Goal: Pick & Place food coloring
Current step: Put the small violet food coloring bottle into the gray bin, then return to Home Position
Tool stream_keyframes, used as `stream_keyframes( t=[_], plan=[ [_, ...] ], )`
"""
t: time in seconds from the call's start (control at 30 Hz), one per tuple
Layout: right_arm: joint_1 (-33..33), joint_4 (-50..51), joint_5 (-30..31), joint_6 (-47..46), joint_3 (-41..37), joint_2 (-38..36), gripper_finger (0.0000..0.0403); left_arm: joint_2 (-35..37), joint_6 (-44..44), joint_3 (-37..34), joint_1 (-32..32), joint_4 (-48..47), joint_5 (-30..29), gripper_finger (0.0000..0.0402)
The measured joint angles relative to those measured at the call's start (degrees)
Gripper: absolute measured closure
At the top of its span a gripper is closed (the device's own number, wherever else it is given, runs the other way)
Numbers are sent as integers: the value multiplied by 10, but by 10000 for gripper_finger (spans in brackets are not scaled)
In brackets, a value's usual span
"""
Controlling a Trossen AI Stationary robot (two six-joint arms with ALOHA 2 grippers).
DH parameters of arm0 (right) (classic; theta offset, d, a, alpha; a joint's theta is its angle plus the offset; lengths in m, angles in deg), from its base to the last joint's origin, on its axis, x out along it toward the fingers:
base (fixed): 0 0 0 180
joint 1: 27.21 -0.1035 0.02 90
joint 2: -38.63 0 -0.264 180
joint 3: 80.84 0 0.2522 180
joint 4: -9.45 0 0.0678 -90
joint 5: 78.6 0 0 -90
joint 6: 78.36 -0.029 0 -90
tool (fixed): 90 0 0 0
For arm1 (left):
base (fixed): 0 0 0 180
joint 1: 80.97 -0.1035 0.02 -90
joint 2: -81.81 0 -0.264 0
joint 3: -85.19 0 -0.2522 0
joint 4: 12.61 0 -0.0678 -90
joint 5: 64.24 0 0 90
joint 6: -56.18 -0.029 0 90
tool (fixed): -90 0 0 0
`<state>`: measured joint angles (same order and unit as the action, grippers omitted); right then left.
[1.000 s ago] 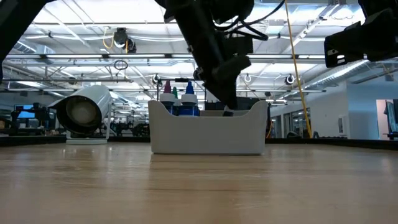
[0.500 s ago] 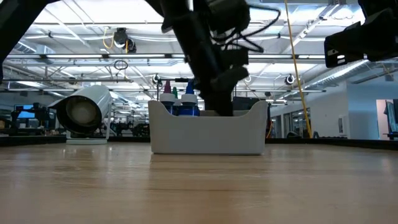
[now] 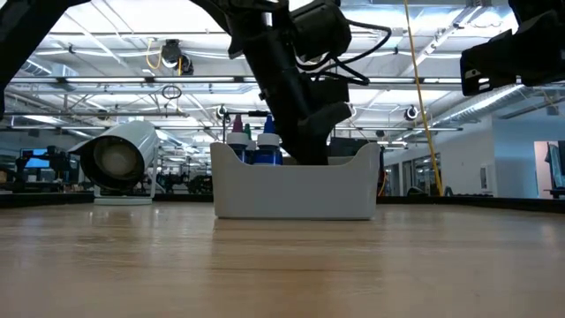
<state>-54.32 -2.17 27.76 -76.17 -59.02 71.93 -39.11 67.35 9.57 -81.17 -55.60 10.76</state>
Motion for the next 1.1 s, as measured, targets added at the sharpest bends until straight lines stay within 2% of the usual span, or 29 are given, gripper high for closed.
stream_keyframes(
  t=[0.23,0.53,0.7,0.9,1.0,1.1],
  plan=[
    [0,0,0,0,0,0,403,2,41,-19,-9,24,1,347],
    [0,0,0,0,0,0,403,3,45,-23,-9,31,1,345],
    [0,0,0,0,0,0,403,2,51,-23,-9,32,2,285],
    [0,1,0,0,0,0,403,5,26,-16,-13,24,31,219],
    [0,4,0,0,0,0,403,13,-8,14,-13,-25,36,200],
    [0,5,0,0,0,1,403,52,-36,72,-12,-101,59,190]
  ],
)
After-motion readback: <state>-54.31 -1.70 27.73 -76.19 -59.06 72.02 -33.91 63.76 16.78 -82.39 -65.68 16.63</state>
